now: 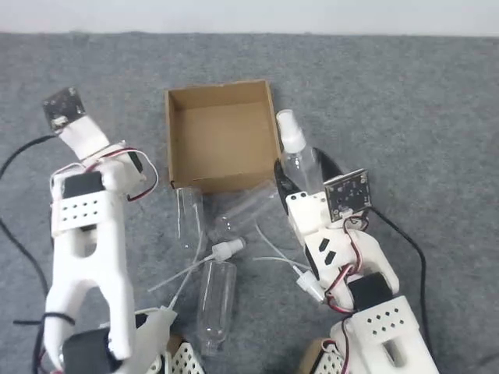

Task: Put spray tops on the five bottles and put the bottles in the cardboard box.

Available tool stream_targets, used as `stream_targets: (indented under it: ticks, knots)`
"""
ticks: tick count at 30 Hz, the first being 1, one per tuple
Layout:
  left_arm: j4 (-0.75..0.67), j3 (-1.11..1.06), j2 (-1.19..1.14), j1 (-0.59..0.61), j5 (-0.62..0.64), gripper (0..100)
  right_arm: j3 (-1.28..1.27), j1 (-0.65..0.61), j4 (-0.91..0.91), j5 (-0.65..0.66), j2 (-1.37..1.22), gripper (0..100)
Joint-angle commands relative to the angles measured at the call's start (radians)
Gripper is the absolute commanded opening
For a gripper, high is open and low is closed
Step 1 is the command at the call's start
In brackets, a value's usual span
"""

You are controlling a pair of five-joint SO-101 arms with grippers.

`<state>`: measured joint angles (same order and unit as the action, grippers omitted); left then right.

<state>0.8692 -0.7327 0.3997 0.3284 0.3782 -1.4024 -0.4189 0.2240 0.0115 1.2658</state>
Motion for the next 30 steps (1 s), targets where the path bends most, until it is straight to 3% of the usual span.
stream_targets:
  ticks: [1, 7, 30]
  knots:
    - [-0.101, -0.042, 0.1, 0.002, 0.005, 3, 0.097, 0.007, -0.018, -0.012, 0.033, 2.8]
    - [-0.164, -0.107, 0.147, 0.002, 0.003, 3, 0.129, 0.007, -0.019, -0.017, 0.024, 2.8]
    - [-0.167, -0.107, 0.147, 0.043, 0.002, 3, 0.285, -0.025, -0.008, -0.009, 0.021, 3.0]
